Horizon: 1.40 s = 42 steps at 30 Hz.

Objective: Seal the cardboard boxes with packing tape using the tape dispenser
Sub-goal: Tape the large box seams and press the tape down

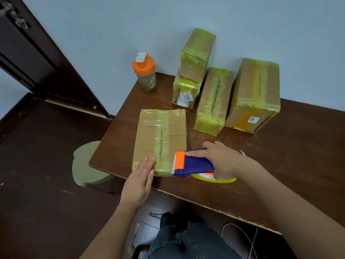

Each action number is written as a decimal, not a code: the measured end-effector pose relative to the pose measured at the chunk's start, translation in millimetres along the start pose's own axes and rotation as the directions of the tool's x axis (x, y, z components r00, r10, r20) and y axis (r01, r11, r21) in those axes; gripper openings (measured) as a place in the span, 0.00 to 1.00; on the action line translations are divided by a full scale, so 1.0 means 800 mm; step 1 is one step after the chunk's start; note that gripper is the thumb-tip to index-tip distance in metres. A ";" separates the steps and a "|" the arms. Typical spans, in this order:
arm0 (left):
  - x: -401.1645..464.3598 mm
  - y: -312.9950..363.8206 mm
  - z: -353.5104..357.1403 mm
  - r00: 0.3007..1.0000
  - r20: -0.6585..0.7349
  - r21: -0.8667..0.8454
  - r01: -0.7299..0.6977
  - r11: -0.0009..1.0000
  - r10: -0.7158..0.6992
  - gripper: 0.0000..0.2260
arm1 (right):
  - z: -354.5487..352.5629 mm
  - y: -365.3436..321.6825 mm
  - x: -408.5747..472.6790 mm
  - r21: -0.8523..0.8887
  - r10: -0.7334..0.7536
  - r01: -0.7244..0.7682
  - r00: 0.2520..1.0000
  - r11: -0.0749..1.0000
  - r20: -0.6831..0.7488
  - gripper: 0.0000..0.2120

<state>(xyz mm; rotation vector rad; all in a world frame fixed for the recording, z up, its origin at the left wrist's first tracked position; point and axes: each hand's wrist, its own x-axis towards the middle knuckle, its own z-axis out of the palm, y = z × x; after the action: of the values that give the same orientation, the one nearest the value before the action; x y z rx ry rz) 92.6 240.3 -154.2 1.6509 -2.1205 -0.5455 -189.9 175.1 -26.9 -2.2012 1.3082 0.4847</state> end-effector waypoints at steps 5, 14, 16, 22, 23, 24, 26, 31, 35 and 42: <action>0.018 -0.017 -0.019 0.998 -0.002 -0.018 0.059 0.998 -0.059 0.24 | 0.002 -0.017 0.008 0.052 -0.011 0.014 0.999 0.999 -0.042 0.43; 0.016 -0.022 -0.022 0.995 0.100 0.093 -0.026 0.995 0.017 0.24 | 0.011 -0.013 0.010 0.037 0.012 -0.012 1.000 0.999 -0.022 0.45; 0.016 -0.020 -0.022 0.994 0.111 0.103 -0.021 0.994 0.010 0.24 | 0.012 -0.014 0.012 0.029 0.014 -0.014 1.000 0.999 -0.007 0.45; 0.016 -0.021 -0.020 0.990 0.138 0.123 -0.012 0.992 -0.005 0.24 | 0.014 -0.015 0.014 0.027 0.018 -0.018 1.000 0.999 -0.002 0.44; 0.016 -0.022 -0.020 0.990 0.141 0.119 -0.008 0.993 -0.009 0.24 | 0.014 -0.016 0.014 0.024 0.016 -0.016 1.000 1.000 -0.006 0.44; 0.017 -0.021 -0.020 0.989 0.147 0.115 -0.004 0.993 -0.013 0.24 | 0.014 -0.018 0.014 0.019 0.016 -0.016 1.000 1.000 -0.010 0.43; 0.018 -0.021 -0.020 0.988 0.154 0.114 0.003 0.993 -0.020 0.24 | 0.015 -0.021 0.013 -0.002 0.018 -0.018 1.000 1.000 -0.015 0.43; 0.020 -0.012 -0.019 0.988 0.139 0.131 0.051 0.990 -0.069 0.29 | 0.015 -0.025 0.011 -0.013 0.038 -0.038 0.999 0.999 -0.007 0.44; 0.025 0.017 -0.011 0.990 0.132 0.132 0.036 0.991 -0.053 0.34 | 0.014 -0.028 0.012 -0.007 0.044 -0.044 0.999 0.999 -0.018 0.45; 0.026 -0.002 -0.013 0.980 0.200 0.093 -0.028 0.995 0.008 0.29 | 0.015 -0.039 0.016 0.040 0.057 -0.057 0.998 0.998 -0.007 0.45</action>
<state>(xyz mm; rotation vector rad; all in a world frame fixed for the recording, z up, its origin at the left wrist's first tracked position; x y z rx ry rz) 94.9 219.2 -145.3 1.6886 -2.3358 -0.6374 -157.1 185.7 -35.7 -2.1402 1.3768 0.4677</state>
